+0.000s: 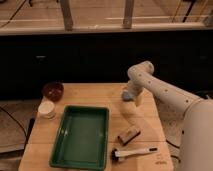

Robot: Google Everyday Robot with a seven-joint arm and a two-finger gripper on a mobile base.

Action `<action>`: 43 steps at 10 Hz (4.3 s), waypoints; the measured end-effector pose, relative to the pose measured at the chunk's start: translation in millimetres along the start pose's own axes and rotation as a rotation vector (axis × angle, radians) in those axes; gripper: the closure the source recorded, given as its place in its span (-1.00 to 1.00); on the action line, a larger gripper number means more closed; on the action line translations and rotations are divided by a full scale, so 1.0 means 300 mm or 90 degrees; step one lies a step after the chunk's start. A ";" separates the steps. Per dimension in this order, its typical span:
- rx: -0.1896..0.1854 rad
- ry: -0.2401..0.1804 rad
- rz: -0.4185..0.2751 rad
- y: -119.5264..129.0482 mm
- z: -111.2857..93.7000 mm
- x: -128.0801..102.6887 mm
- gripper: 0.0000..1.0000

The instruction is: Place sponge in tray

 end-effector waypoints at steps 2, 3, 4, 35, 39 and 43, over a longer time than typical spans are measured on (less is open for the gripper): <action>0.000 -0.005 -0.003 -0.015 0.021 0.002 -0.60; 0.001 -0.009 -0.004 -0.025 0.033 0.005 -0.60; -0.001 -0.012 -0.004 -0.026 0.044 0.010 -0.60; 0.003 -0.040 0.015 -0.020 0.030 0.108 1.00; 0.023 -0.025 -0.002 -0.005 -0.040 0.104 1.00; 0.034 -0.011 -0.025 0.018 -0.101 0.095 1.00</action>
